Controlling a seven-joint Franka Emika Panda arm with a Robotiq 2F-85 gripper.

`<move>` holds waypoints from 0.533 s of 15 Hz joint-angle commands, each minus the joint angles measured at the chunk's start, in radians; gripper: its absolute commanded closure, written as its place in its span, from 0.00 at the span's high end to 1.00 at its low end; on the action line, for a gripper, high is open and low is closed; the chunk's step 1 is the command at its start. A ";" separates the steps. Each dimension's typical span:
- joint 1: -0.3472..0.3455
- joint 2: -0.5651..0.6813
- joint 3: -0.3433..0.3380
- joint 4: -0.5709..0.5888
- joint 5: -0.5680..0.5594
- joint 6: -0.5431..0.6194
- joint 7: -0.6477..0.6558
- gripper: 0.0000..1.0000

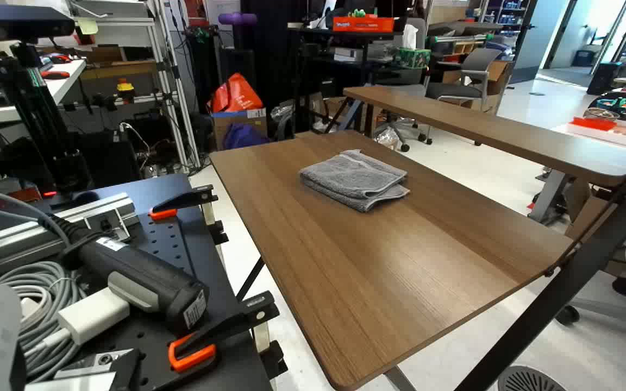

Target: Move the cloth

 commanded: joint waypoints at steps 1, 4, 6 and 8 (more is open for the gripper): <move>-0.018 0.001 0.013 0.003 0.011 -0.004 -0.010 1.00; -0.018 0.000 0.013 0.005 0.011 -0.004 -0.010 1.00; -0.020 0.017 0.007 0.005 0.017 0.032 -0.014 1.00; -0.015 0.077 0.002 0.016 0.022 0.076 -0.029 1.00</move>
